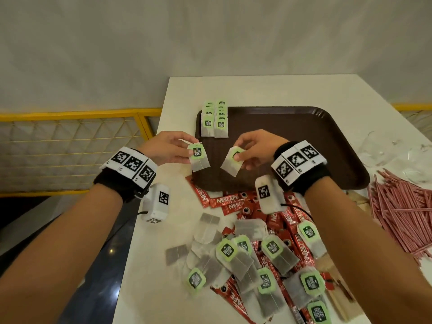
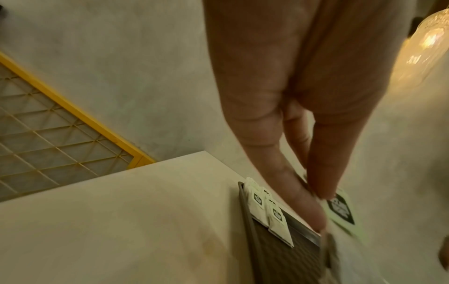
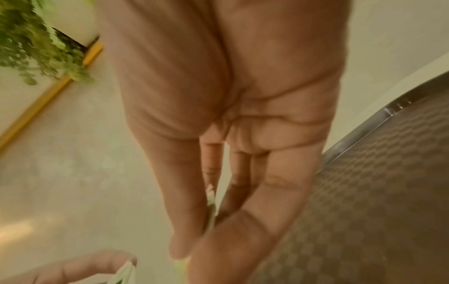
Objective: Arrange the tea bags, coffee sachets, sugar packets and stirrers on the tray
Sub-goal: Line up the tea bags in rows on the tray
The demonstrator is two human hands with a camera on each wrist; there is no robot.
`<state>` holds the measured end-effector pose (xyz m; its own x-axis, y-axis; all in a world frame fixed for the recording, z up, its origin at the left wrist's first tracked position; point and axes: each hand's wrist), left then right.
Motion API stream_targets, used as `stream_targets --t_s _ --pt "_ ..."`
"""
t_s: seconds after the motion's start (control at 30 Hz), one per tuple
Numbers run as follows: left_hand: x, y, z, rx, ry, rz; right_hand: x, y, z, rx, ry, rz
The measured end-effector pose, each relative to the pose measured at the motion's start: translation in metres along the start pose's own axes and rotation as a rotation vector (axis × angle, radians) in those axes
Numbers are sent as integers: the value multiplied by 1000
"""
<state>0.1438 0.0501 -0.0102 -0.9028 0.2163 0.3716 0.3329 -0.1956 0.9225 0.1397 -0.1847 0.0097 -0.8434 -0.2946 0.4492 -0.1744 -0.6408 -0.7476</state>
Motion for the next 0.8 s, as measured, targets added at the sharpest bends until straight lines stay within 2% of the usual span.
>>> stream_targets --t_s 0.17,0.33,0.47,0.67,0.8 --pt "-47 11 0 -30 35 -21 -53 -9 12 42 30 -53" --pt "-96 17 3 -149 75 -62 -103 -13 21 254 146 -76" --pt "-129 15 10 -200 127 -97 -132 -13 26 283 239 -68" --pt "-149 12 8 -512 213 -198 -154 -15 25 357 305 -37" --pt "-152 10 5 -628 253 -243 -161 -11 18 370 316 -40"
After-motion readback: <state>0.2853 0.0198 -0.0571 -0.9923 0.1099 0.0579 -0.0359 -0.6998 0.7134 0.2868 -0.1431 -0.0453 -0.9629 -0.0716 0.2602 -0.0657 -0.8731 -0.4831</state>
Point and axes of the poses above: each hand's wrist, its own x-axis away from the middle knuckle, its own z-axis out of the back of the hand, y = z × x, and after that the axes turned 4 degrees about x, right-handed
